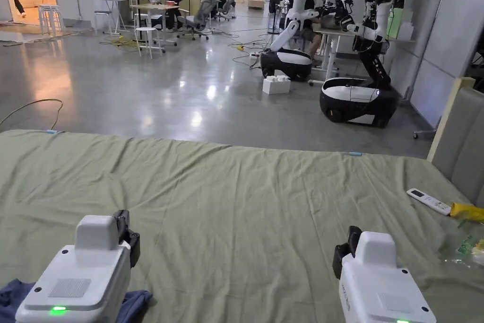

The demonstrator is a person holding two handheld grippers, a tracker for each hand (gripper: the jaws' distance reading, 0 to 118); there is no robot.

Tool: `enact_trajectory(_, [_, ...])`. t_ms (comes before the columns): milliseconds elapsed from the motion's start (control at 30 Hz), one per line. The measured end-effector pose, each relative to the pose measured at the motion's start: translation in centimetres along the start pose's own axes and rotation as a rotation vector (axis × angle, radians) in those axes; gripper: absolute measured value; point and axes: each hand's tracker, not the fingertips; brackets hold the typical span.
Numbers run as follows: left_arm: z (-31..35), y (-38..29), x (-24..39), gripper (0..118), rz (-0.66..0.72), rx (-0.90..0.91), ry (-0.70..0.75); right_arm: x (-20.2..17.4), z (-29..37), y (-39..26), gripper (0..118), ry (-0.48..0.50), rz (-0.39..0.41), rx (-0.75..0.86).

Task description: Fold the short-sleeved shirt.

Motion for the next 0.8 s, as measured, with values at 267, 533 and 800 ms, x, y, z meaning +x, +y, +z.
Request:
enact_trajectory(267, [1.0, 1.7, -1.5, 1, 0.462, 0.008, -0.028, 2.5, -0.1, 0.6, 1, 0.003, -0.469, -0.038])
enact_trajectory(533, [-0.2, -1.4, 3.5, 1, -0.800, -0.038, 0.012, -4.0, 0.0, -0.8, 1, 0.093, 0.933, 0.145])
enact_trajectory(800, [0.3, -2.2, 2.5, 1, -0.945, -0.012, -0.005, -3.2, 0.2, -2.1, 1, 0.136, 1.061, 0.174])
